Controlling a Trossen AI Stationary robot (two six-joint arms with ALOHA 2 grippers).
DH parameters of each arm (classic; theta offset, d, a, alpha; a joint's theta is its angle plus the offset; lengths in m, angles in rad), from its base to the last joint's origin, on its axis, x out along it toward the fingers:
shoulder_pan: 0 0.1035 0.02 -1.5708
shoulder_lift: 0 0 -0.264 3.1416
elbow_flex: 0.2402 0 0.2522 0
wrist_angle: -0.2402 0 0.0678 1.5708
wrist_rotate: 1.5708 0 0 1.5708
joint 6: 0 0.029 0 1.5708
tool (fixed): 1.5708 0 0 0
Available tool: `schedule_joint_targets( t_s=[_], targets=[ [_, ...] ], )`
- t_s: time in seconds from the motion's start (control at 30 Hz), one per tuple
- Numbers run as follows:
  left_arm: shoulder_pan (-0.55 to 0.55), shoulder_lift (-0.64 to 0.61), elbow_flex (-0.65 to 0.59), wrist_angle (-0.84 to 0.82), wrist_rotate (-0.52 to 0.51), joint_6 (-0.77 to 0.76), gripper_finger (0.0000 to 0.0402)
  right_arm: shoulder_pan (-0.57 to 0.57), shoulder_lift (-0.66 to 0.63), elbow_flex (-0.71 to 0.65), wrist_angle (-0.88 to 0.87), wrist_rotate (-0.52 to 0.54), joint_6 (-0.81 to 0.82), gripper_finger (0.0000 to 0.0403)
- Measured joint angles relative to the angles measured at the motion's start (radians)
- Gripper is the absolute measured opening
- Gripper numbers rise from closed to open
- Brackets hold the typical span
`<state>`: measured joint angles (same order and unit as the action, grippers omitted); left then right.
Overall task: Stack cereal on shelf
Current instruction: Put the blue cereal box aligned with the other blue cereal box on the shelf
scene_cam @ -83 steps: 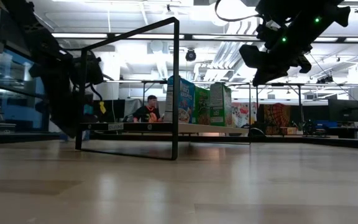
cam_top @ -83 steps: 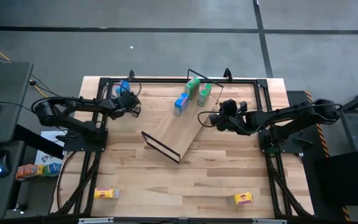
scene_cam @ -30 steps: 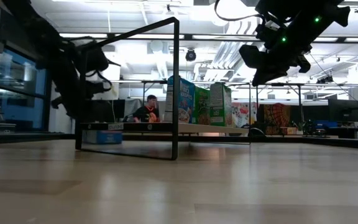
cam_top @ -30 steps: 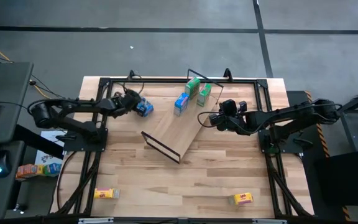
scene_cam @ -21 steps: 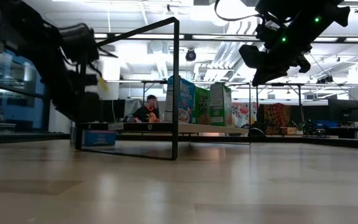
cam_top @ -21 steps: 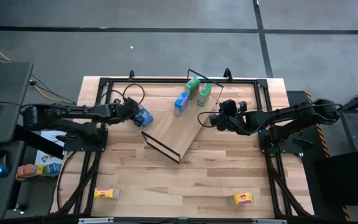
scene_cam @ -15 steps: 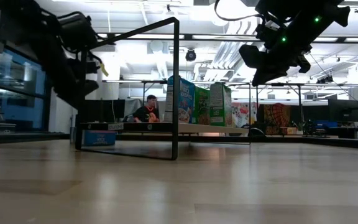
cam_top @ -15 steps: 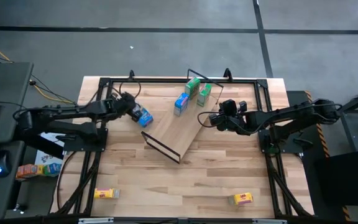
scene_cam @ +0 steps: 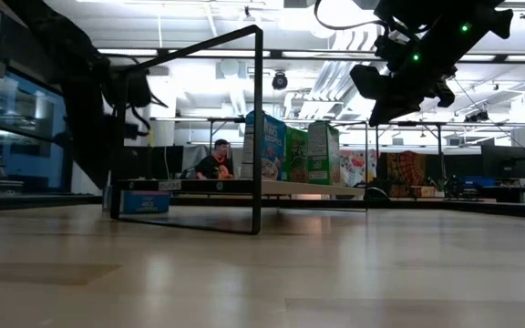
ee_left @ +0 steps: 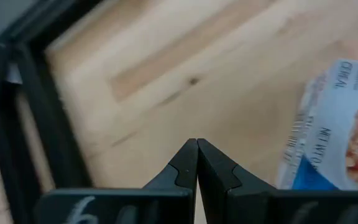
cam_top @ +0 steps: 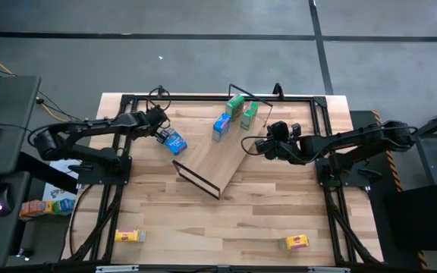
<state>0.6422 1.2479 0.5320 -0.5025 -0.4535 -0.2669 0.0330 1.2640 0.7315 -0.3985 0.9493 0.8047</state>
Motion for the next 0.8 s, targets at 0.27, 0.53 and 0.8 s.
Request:
schedule_joint_targets(
  t_s=[0.27,0.53,0.8],
  targets=[
    [-0.047,0.057,0.001,0.016,0.054,-0.039,0.0000,0.000,0.000,0.000,-0.004,0.000,-0.002,0.0000],
    [-0.188,0.047,0.002,-0.046,0.060,-0.127,0.0000,0.000,0.000,0.000,-0.007,0.000,-0.002,0.0000],
    [-0.423,0.044,0.002,-0.137,0.065,-0.287,0.0000,0.000,0.000,0.000,-0.008,0.000,-0.002,0.0000]
  ],
)
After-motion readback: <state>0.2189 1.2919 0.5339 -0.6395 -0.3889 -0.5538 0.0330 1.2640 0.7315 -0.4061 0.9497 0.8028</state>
